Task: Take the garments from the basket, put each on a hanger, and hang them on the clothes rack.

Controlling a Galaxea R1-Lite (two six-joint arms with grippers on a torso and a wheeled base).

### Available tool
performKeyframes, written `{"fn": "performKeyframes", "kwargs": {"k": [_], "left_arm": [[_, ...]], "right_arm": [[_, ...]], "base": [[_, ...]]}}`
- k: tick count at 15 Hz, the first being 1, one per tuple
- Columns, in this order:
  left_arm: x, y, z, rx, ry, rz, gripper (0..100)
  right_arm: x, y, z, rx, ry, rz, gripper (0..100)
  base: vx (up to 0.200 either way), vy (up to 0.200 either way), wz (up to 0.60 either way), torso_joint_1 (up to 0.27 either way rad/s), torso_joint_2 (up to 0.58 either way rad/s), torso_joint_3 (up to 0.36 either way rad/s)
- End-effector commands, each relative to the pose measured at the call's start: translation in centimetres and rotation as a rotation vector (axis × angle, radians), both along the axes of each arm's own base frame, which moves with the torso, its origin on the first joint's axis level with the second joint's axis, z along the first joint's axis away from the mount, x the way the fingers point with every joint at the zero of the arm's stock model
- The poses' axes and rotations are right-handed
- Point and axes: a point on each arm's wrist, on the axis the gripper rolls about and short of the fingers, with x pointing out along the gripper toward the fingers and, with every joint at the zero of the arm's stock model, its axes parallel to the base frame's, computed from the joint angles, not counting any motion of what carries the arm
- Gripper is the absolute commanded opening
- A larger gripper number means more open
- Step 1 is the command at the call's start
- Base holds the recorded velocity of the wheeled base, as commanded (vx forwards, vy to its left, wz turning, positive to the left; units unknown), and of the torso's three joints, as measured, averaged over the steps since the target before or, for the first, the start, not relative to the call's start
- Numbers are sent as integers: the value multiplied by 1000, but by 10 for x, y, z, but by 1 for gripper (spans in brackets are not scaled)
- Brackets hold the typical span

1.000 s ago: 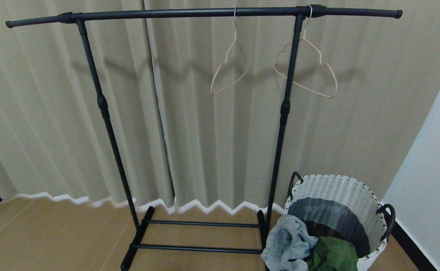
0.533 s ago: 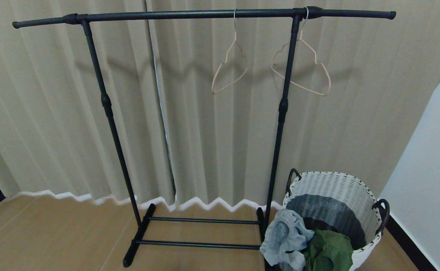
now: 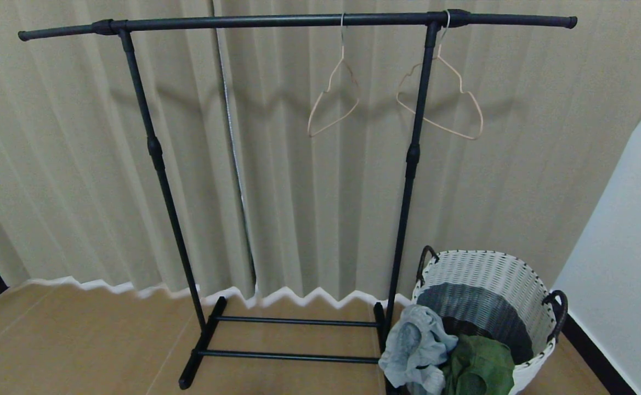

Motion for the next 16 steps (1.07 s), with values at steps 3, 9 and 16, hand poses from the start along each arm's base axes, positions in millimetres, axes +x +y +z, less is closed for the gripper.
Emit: {"fn": "performKeyframes", "kwargs": {"k": [3, 9, 16], "left_arm": [[0, 0, 0, 2, 1, 0, 100], [0, 0, 0, 2, -1, 0, 100], [0, 0, 0, 3, 1, 0, 100]], "right_arm": [[11, 0, 54, -29, -81, 11, 100], [110, -1, 28, -278, 344, 190, 100], [133, -3, -2, -366, 347, 145, 100]], "base": [[0, 0, 0, 0, 0, 0], [0, 0, 0, 0, 0, 0], [0, 0, 0, -4, 13, 5]]}}
